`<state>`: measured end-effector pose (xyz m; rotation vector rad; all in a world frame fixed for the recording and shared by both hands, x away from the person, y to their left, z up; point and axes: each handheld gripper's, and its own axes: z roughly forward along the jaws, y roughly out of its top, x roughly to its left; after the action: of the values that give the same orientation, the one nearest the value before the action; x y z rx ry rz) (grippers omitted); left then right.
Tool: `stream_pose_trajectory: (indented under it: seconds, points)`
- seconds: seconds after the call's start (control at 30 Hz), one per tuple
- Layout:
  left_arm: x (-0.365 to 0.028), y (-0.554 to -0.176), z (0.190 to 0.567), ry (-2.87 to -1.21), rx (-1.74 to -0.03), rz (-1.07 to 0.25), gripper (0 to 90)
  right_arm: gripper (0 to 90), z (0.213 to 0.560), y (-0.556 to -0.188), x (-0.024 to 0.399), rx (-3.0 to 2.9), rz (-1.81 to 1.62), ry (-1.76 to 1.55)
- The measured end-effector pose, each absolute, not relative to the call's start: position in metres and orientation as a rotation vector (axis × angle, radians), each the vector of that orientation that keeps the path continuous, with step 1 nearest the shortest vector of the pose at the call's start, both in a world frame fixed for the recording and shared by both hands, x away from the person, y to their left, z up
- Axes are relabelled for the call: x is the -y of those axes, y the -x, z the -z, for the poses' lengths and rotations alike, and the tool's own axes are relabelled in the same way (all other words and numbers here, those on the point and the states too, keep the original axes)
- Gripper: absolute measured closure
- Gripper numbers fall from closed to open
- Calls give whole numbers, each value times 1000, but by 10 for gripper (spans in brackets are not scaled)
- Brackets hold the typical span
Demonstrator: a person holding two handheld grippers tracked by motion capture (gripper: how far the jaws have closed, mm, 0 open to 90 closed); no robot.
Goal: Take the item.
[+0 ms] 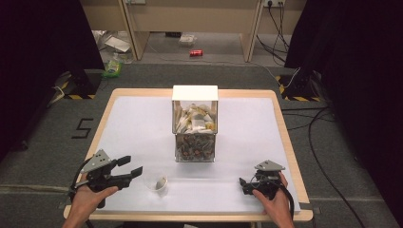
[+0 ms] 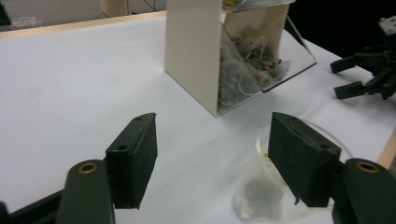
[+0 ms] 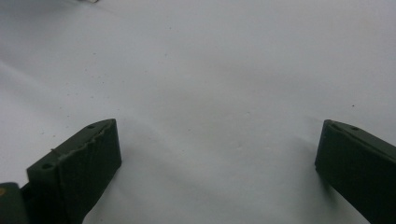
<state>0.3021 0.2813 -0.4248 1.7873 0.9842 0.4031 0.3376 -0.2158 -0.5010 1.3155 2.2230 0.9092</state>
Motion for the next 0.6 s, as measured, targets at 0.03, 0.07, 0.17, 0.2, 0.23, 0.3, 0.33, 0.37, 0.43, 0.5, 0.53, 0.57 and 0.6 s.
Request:
stream_pose_trajectory:
  seconds: [0.03,0.07,0.17,0.2,0.23,0.3,0.33,0.37,0.43,0.5,0.53,0.57,0.6]
  points:
    - [-282,-304,426,-1786,-992,-405,313,10,501,-338,216,-2223,-909,-1318]
    - [-283,-306,428,-1788,-999,-408,308,9,501,-338,216,-2223,-908,-1315]
    - [-286,-312,432,-1791,-1023,-414,281,9,501,-338,216,-2223,-909,-1316]
    - [-286,-313,434,-1792,-1028,-404,266,10,501,-338,216,-2223,-908,-1315]
    - [-287,-315,436,-1795,-1034,-396,244,9,501,-338,216,-2223,-909,-1315]
    - [-288,-317,439,-1796,-1055,-399,198,10,501,-338,216,-2223,-908,-1314]
    - [-288,-318,440,-1797,-1062,-404,181,10,501,-338,216,-2223,-910,-1316]
    - [-289,-319,441,-1800,-1067,-408,158,10,501,-338,216,-2223,-910,-1316]
    - [-290,-320,443,-1801,-1065,-419,149,10,501,-338,216,-2224,-909,-1309]
    - [-292,-321,445,-1800,-1074,-426,146,10,501,-338,216,-2223,-909,-1316]
    - [-293,-322,446,-1799,-1079,-429,146,10,501,-338,216,-2223,-910,-1316]
    - [-294,-323,447,-1792,-1086,-428,146,10,501,-338,216,-2224,-909,-1310]
    - [-295,-324,449,-1794,-1089,-427,146,10,501,-338,216,-2223,-909,-1314]
